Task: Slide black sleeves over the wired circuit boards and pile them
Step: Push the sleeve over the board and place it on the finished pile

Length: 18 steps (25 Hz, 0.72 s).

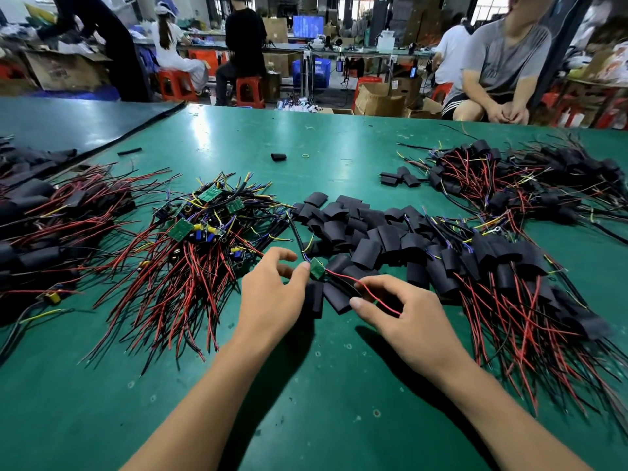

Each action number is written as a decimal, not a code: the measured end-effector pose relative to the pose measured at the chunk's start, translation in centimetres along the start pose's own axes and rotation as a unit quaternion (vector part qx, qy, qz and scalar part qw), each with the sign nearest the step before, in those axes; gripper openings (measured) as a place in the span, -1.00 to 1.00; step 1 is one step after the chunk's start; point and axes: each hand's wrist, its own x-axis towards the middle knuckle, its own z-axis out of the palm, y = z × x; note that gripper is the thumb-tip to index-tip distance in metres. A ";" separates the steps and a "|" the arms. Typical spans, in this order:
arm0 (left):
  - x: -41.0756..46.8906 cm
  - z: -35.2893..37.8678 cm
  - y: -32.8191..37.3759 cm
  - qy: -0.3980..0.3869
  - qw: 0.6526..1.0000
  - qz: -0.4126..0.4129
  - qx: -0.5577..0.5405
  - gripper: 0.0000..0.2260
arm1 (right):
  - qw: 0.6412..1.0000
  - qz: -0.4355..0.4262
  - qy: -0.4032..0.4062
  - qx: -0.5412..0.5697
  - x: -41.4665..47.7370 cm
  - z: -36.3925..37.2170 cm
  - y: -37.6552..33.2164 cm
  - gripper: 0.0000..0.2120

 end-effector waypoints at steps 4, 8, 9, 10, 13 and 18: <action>0.4 0.2 -0.6 -0.033 0.999 -0.020 0.012 -0.76 | 1.000 -0.019 -0.001 0.015 -0.3 0.3 -0.2 -0.85; 0.6 0.5 -0.5 -0.067 0.995 -0.055 -0.041 -0.75 | 0.986 0.031 -0.025 0.164 -0.2 0.6 -0.9 -0.70; 0.5 0.7 -0.3 -0.075 0.990 -0.080 -0.089 -0.76 | 0.979 0.032 -0.047 0.197 -0.3 0.5 -1.1 -0.70; 0.4 0.9 -0.2 -0.083 0.980 -0.113 -0.142 -0.76 | 0.973 0.027 -0.075 0.218 -0.4 0.4 -1.4 -0.71; 0.6 0.7 0.1 -0.128 0.930 -0.199 -0.280 -0.73 | 0.959 0.027 -0.156 0.237 -0.7 0.4 -1.9 -0.77; 1.1 -0.5 0.5 -0.131 0.883 -0.220 -0.394 -0.77 | 0.983 0.017 -0.125 0.132 -0.8 1.3 -1.3 -0.87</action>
